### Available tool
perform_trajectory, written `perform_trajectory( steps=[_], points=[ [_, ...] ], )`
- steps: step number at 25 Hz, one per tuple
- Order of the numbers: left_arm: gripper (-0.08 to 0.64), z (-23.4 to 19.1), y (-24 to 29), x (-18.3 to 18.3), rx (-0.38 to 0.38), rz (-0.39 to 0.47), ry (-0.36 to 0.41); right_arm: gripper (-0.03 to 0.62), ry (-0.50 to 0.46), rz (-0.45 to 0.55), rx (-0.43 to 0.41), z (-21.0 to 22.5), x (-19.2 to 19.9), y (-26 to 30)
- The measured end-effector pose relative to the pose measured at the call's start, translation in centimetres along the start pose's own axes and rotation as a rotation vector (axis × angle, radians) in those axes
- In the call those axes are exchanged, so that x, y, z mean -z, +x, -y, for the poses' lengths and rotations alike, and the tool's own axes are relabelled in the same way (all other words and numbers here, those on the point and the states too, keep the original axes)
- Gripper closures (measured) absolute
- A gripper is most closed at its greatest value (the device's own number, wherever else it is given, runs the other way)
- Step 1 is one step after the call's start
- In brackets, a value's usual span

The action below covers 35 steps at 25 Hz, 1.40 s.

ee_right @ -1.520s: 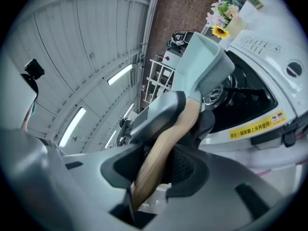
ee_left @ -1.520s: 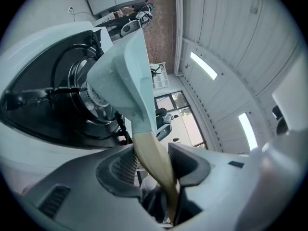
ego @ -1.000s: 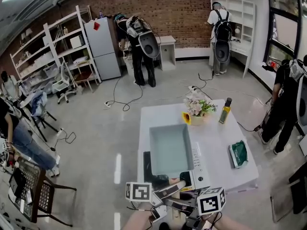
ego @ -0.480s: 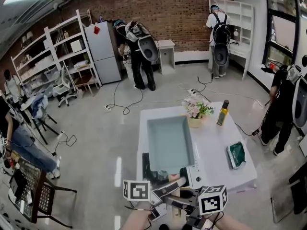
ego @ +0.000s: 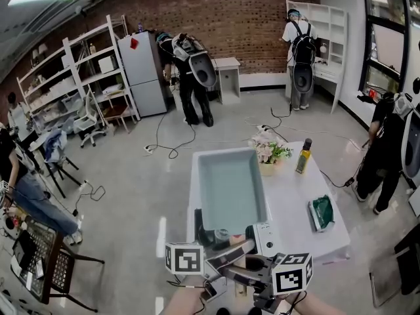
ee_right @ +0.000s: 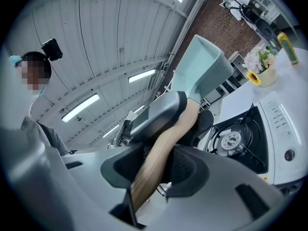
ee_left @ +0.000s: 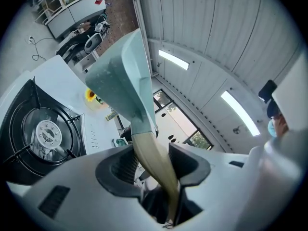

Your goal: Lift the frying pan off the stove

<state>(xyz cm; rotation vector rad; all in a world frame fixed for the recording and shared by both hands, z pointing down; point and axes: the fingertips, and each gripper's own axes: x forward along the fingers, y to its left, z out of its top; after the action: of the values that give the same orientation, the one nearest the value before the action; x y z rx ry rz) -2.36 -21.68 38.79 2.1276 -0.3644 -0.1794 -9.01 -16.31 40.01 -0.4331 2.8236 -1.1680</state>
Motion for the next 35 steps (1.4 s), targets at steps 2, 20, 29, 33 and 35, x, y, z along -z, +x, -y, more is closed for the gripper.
perform_trajectory(
  steps=[2, 20, 29, 33, 35],
  points=[
    [0.37, 0.3, -0.1, -0.2, 0.003, 0.001, 0.014, 0.445, -0.011, 0.004, -0.001, -0.3, -0.1, 0.0],
    [0.371, 2.1, -0.6, 0.3, 0.013, 0.003, 0.053, 0.457, -0.016, 0.032, -0.016, -2.0, -0.1, -0.3],
    [0.371, 1.9, -0.7, 0.1, 0.003, 0.004, 0.061, 0.459, -0.01, 0.027, -0.004, -1.7, 0.1, -0.1],
    [0.371, 1.8, -0.8, 0.1, 0.0, 0.0, 0.057, 0.46, -0.007, 0.028, -0.003, -1.7, 0.1, 0.0],
    [0.371, 1.7, -0.9, 0.1, 0.002, 0.0, 0.055, 0.46, -0.013, 0.024, -0.002, -1.7, 0.1, 0.2]
  ],
)
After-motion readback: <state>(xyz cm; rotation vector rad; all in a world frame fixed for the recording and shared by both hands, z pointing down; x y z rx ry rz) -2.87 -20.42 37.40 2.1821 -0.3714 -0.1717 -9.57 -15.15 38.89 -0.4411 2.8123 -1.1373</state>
